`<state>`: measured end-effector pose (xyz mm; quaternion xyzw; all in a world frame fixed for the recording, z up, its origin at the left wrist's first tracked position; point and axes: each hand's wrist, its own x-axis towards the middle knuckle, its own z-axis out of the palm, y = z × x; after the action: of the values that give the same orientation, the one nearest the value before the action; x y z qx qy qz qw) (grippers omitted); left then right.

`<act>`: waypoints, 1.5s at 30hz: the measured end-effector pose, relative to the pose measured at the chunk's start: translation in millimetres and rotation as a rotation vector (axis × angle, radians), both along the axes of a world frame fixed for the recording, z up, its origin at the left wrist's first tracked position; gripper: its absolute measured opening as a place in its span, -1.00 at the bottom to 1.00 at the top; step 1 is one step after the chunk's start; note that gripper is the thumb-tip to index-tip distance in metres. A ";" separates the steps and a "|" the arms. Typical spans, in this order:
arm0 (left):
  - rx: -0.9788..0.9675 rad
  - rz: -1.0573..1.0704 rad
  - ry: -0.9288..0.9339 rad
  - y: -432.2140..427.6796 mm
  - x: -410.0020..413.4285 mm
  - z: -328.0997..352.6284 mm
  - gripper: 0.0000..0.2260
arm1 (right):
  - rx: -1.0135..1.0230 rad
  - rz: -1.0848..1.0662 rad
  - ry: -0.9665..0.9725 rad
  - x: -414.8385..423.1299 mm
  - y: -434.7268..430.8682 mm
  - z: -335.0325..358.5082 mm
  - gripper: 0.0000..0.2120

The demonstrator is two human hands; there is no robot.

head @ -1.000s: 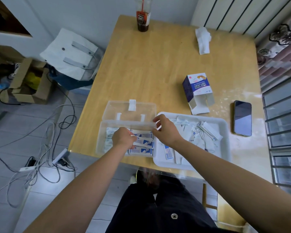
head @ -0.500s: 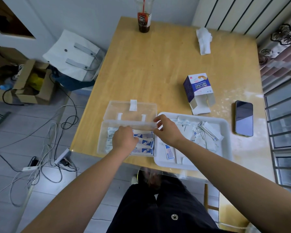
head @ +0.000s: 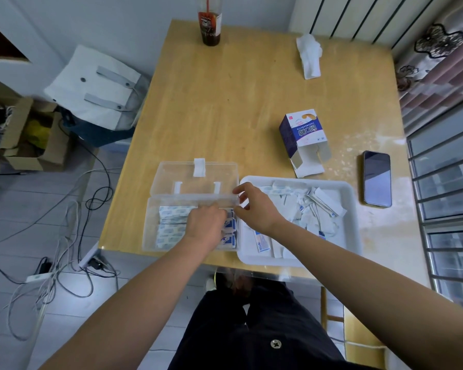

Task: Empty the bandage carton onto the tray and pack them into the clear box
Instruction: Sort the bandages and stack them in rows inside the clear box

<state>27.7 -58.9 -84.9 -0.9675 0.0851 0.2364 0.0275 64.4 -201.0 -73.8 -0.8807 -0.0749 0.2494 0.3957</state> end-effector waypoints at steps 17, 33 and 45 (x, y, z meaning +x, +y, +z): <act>-0.560 0.185 -0.180 -46.7 9.0 44.8 -0.90 | -0.055 -0.266 0.030 26.8 -88.8 -6.5 -0.93; -0.634 0.505 0.393 -123.8 38.9 -25.9 -0.86 | -0.632 -0.059 -0.030 38.8 -185.6 -35.9 -0.61; -1.155 0.911 0.373 -162.2 53.5 1.6 -0.77 | -0.301 -0.056 -0.418 41.6 -178.4 -13.7 -0.95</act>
<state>81.2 -221.1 -83.3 -0.7118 -0.2096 0.3018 -0.5987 106.0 -379.5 -87.6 -0.9638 -0.0926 0.0594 0.2430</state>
